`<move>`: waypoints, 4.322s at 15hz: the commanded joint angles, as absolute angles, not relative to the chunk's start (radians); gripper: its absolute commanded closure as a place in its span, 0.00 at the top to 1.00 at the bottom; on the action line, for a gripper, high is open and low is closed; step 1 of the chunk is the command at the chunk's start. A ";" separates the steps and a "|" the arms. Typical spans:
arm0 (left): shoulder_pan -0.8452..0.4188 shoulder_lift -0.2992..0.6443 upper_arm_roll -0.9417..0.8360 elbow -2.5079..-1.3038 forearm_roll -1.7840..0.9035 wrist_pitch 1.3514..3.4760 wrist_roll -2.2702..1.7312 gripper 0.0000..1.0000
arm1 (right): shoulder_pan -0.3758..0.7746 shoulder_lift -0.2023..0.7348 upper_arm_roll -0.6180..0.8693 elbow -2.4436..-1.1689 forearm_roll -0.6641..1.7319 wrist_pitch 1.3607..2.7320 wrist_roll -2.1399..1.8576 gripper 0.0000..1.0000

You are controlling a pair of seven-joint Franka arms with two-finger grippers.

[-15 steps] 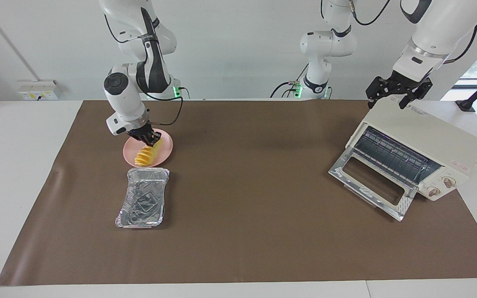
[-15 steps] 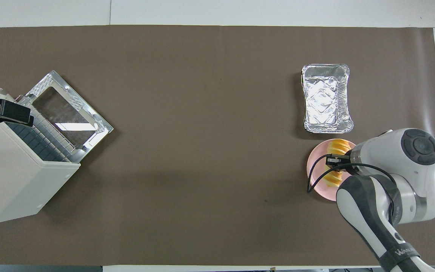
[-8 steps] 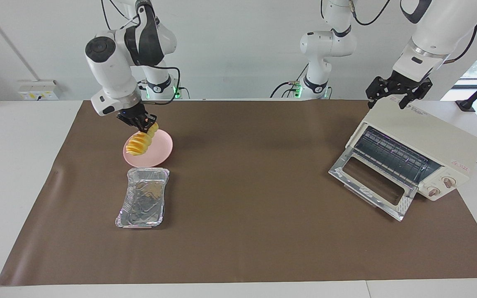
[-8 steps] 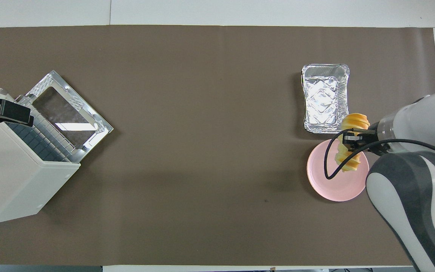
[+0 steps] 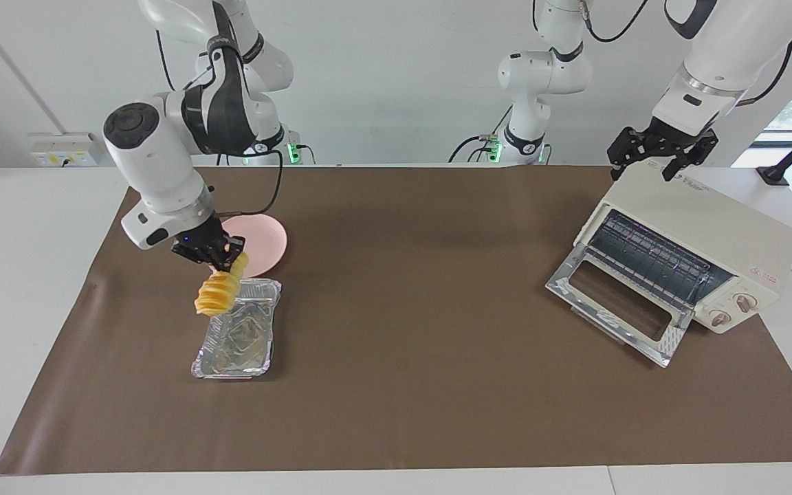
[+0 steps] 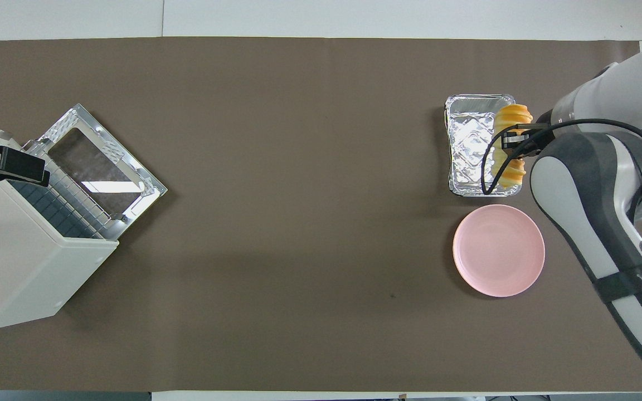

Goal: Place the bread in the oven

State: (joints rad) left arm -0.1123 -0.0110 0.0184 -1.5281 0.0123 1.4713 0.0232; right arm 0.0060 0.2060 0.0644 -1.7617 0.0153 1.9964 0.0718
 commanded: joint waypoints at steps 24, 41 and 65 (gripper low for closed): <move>-0.104 -0.014 0.014 -1.532 0.012 1.465 0.029 1.00 | -0.156 0.365 0.067 -1.821 0.003 2.282 -0.193 1.00; -0.104 -0.014 0.014 -1.532 0.012 1.465 0.031 1.00 | -0.121 0.384 0.067 -1.924 0.017 2.393 -0.173 0.69; -0.104 -0.014 0.014 -1.532 0.012 1.465 0.029 1.00 | 0.214 0.526 0.160 -1.436 -0.002 2.162 0.274 0.00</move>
State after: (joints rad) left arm -0.1123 -0.0110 0.0184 -1.5281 0.0124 1.4713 0.0232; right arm 0.1701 0.4203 0.1625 -1.5786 0.0131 2.2104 0.2163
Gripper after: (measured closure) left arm 0.000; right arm 0.982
